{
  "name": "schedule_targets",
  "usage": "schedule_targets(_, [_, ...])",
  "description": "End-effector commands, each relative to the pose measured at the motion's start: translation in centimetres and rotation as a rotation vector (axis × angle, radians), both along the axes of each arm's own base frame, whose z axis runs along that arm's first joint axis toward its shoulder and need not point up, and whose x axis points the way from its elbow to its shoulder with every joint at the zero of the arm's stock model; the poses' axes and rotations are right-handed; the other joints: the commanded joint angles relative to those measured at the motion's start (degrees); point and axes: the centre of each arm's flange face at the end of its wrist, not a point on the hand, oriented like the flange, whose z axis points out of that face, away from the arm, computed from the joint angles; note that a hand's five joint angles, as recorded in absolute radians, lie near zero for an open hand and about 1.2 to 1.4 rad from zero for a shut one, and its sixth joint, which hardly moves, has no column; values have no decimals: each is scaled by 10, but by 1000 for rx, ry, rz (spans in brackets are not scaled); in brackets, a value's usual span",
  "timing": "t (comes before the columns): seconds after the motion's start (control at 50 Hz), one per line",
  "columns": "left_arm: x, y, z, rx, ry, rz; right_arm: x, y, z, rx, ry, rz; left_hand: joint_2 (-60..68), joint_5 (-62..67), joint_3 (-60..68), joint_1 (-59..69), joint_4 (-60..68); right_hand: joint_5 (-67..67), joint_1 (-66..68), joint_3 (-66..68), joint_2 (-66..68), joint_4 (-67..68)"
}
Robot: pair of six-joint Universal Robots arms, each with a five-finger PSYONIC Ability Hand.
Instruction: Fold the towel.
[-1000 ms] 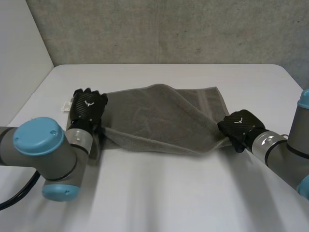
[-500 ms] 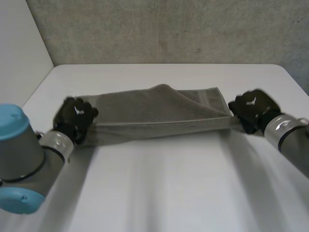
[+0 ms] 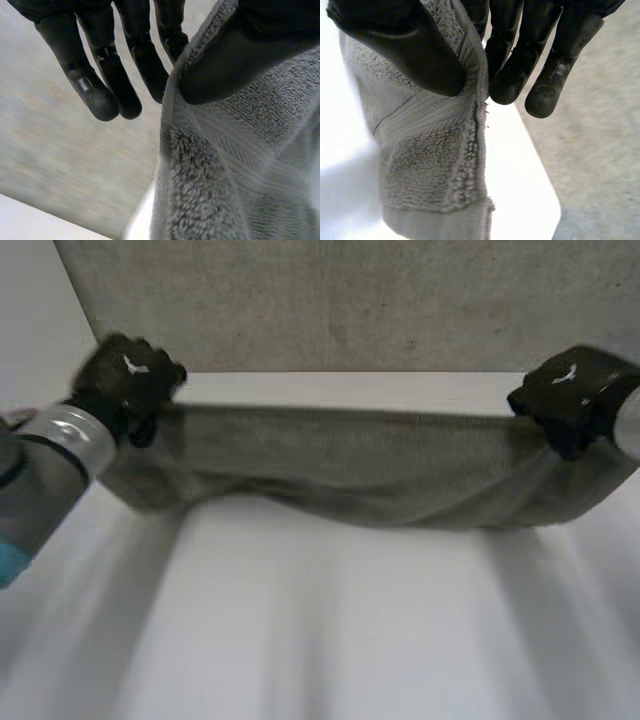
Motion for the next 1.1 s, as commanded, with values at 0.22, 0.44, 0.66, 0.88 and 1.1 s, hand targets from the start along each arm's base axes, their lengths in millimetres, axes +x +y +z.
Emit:
schedule_targets(0.22, [-39,-105,14,-278,137,-88,55,-97,12,-599,-159,-34,-72,-169,-87,-46,-73,28,29,28,33,29])
schedule_targets(0.44, [-26,-95,124,-597,542,-159,53,-87,73,-874,-278,-54,-72,-169,-87,-46,-73,28,29,28,33,29])
schedule_targets(0.66, [-14,-88,18,-239,437,-109,48,-57,-22,-356,-134,56,-72,-169,-87,-46,-73,28,29,28,33,29])
schedule_targets(0.88, [4,-25,-91,40,127,-110,31,0,-88,-81,-40,127,-72,-169,-87,-46,-73,28,29,28,33,29])
schedule_targets(1.1, [31,30,-57,-7,-16,-78,-6,43,-28,-133,2,62,-72,-169,-87,-46,-73,28,29,28,33,29])
